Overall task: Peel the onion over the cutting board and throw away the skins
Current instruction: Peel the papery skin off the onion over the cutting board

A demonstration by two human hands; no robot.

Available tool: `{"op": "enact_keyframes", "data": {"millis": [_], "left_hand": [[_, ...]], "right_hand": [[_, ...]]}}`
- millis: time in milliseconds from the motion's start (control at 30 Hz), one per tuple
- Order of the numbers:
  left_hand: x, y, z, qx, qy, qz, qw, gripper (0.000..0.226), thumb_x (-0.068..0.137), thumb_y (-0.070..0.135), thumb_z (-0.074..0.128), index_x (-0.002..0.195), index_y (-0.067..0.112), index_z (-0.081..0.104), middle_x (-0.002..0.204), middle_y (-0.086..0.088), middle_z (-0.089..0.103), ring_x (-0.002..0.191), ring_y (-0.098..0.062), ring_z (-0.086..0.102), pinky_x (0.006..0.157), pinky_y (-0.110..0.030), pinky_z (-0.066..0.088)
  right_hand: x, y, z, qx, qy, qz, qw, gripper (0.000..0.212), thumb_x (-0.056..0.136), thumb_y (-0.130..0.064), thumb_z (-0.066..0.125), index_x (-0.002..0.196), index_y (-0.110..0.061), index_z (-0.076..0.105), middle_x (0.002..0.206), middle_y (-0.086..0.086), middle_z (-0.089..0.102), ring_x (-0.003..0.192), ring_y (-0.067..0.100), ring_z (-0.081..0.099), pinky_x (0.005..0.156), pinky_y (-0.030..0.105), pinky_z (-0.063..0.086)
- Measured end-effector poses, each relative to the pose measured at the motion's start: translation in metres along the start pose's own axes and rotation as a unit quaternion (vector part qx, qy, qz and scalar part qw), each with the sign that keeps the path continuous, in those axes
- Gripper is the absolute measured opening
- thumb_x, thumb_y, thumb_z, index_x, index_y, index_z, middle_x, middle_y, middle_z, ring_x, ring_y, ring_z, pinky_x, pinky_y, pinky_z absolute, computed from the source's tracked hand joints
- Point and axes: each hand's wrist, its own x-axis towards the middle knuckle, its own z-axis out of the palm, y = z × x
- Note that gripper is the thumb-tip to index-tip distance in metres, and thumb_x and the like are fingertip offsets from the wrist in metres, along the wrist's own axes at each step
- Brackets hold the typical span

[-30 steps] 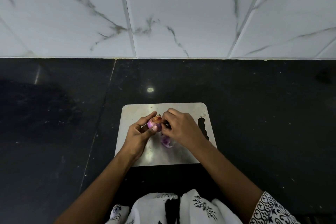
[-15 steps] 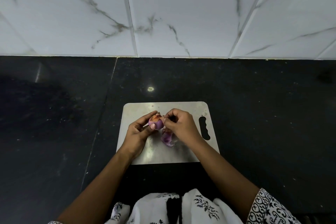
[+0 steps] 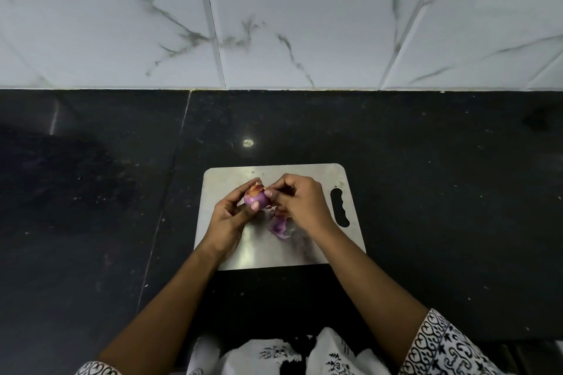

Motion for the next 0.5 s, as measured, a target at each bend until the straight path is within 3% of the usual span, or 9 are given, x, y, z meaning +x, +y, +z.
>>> {"op": "enact_keyframes", "data": {"millis": [167,233,333,500], "left_hand": [[0.0005,0.0005,0.0010,-0.007,0.008,0.000,1.000,0.079,0.052,0.045,0.087,0.120,0.016,0.059,0.114,-0.002,0.068,0.102,-0.020,0.065,0.090,-0.032,0.053],[0.0017,-0.0006,-0.0020,-0.035,0.005,-0.005,0.999,0.069,0.059,0.036,0.086,0.119,0.015,0.060,0.114,-0.005,0.068,0.104,-0.024,0.064,0.093,-0.035,0.051],[0.0032,0.0002,-0.0047,-0.080,0.003,-0.025,0.996,0.045,0.072,0.015,0.072,0.116,0.014,0.061,0.111,-0.006,0.068,0.103,-0.025,0.065,0.091,-0.035,0.051],[0.0047,0.0057,-0.0047,-0.114,-0.008,-0.051,0.992,0.079,0.047,0.038,0.090,0.116,0.012,0.060,0.109,-0.003,0.071,0.097,-0.022,0.068,0.080,-0.031,0.057]], "right_hand": [[0.0028,-0.0033,0.0025,0.004,0.006,0.010,1.000,0.004,0.082,-0.016,0.070,0.085,-0.015,0.070,0.081,0.000,0.070,0.078,0.017,0.068,0.077,0.040,0.058],[0.0036,-0.0018,0.0044,0.018,0.020,0.026,0.999,0.003,0.082,-0.016,0.069,0.085,-0.015,0.069,0.080,-0.002,0.068,0.079,0.017,0.068,0.076,0.038,0.058],[0.0066,-0.0012,0.0003,0.037,0.055,0.047,0.997,0.004,0.084,-0.016,0.067,0.084,-0.012,0.069,0.078,-0.005,0.067,0.075,0.011,0.067,0.070,0.024,0.056],[0.0063,-0.0018,-0.0015,0.089,0.081,0.100,0.988,0.011,0.088,-0.015,0.062,0.091,-0.005,0.067,0.083,0.003,0.069,0.069,0.009,0.067,0.057,0.014,0.052]]}}
